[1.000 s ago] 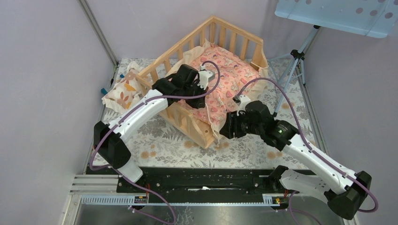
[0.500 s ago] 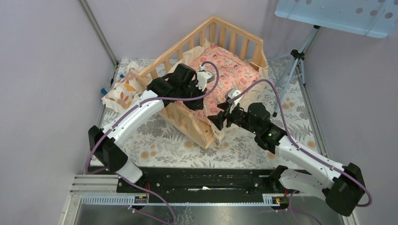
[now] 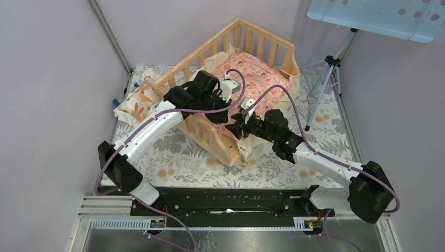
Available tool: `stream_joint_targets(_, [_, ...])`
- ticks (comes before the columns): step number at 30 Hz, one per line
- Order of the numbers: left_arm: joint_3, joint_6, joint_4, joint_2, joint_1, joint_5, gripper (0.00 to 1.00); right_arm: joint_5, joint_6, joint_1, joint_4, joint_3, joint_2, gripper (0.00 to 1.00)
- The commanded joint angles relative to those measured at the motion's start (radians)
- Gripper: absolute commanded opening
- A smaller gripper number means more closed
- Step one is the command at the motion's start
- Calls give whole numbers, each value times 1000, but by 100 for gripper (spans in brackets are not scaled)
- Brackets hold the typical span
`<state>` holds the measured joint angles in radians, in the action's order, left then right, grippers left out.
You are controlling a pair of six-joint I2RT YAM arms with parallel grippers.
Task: Set up the pet bed
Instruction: Cross the ropes on the bed frame.
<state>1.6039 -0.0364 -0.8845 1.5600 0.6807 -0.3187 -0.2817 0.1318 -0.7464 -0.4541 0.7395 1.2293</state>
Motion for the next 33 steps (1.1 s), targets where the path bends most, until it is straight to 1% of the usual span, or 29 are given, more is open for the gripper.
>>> stream_joint_targets(1, [42, -23, 21, -43, 3, -24, 0, 1, 18, -5, -80, 46, 2, 48])
stream_joint_targets(2, [41, -24, 25, -45, 3, -21, 0, 8, 19, -4, -79, 43, -3, 39])
stream_joint_targets(4, [36, -25, 40, -50, 3, -18, 0, 37, 19, -2, -82, 36, -15, 15])
stream_joint_targets(5, [35, -25, 48, -52, 3, -21, 0, 57, 15, -1, -87, 29, -20, 6])
stream_joint_targets(6, [34, -24, 56, -55, 3, -21, 0, 78, 12, 0, -92, 21, -27, 0])
stream_joint_targets(8, [35, -24, 71, -57, 3, -28, 0, 104, 6, 6, -98, 7, -40, 0])
stream_joint_targets(10, [34, -23, 83, -57, 3, -30, 14, 117, -10, 16, -97, 1, -48, 0])
stream_joint_targets(12, [30, -30, 94, -56, 3, -42, 22, 119, -29, 30, -97, -7, -56, 0])
stream_joint_targets(14, [23, -40, 104, -57, 3, -53, 35, 120, -50, 45, -97, -10, -63, 0])
stream_joint_targets(18, [-20, -104, 129, -71, 3, -86, 47, 104, -66, 67, -89, -21, -83, 0])
stream_joint_targets(23, [-135, -178, 249, -104, 3, -44, 53, 75, -81, 85, -94, -49, -117, 0])
stream_joint_targets(25, [-168, -200, 297, -107, 3, -44, 53, 69, -85, 89, -99, -60, -128, 0])
stream_joint_targets(30, [-213, -234, 368, -91, 2, -95, 53, 59, -98, 99, -102, -70, -130, 0])
stream_joint_targets(33, [-223, -242, 394, -70, 2, -80, 53, 51, -107, 101, -107, -73, -132, 0])
